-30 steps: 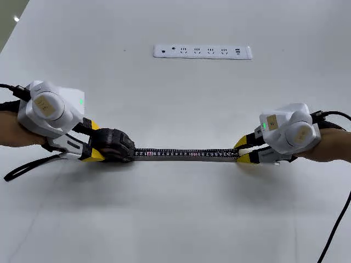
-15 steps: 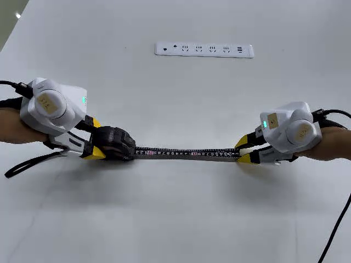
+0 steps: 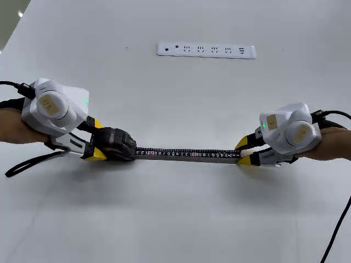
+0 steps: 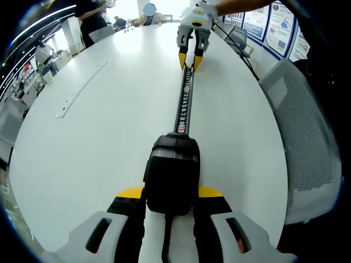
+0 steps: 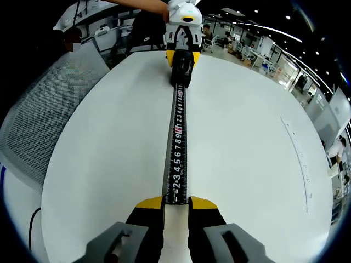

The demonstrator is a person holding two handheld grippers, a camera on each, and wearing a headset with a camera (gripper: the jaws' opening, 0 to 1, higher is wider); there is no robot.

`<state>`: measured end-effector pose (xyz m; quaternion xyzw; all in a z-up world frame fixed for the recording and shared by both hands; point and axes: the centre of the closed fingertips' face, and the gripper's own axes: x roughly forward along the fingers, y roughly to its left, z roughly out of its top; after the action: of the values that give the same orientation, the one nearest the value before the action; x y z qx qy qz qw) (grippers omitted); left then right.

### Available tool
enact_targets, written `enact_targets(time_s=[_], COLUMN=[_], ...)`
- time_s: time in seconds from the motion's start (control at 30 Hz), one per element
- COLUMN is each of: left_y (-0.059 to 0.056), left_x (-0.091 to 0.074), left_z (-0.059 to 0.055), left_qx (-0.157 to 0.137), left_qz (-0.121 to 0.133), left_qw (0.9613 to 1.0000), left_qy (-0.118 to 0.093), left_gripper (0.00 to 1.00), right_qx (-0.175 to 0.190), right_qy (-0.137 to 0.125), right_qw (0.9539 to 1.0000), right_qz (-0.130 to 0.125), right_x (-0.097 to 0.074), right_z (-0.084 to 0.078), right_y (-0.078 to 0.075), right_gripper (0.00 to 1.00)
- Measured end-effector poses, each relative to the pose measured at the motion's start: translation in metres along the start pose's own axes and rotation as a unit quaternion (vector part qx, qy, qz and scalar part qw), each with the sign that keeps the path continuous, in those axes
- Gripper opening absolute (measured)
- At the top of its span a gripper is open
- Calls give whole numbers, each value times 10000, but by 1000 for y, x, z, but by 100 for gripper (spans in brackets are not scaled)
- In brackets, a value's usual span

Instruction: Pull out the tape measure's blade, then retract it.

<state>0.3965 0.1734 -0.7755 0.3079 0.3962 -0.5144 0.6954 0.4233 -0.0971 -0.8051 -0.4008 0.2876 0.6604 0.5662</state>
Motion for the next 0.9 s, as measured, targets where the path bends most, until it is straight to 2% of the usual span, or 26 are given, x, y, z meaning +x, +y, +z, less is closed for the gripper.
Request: enact_targets(time_s=[0.37, 0.57, 0.9], left_y=[3, 4, -9], left_x=[0, -3, -5], left_z=[0, -4, -11], left_qx=[-10, -77, -332], left_qz=[35, 60, 18], left_qw=[10000, 9999, 9994], left_qy=[30, 67, 90], left_gripper=[33, 34, 42], right_qx=[-14, 15, 184], right_qy=[50, 83, 39], right_qw=[10000, 10000, 9998], right_qz=[10, -12, -73], right_x=[-1, -4, -9], right_z=[-2, -6, -6], right_y=[1, 3, 7], right_gripper=[18, 20, 29])
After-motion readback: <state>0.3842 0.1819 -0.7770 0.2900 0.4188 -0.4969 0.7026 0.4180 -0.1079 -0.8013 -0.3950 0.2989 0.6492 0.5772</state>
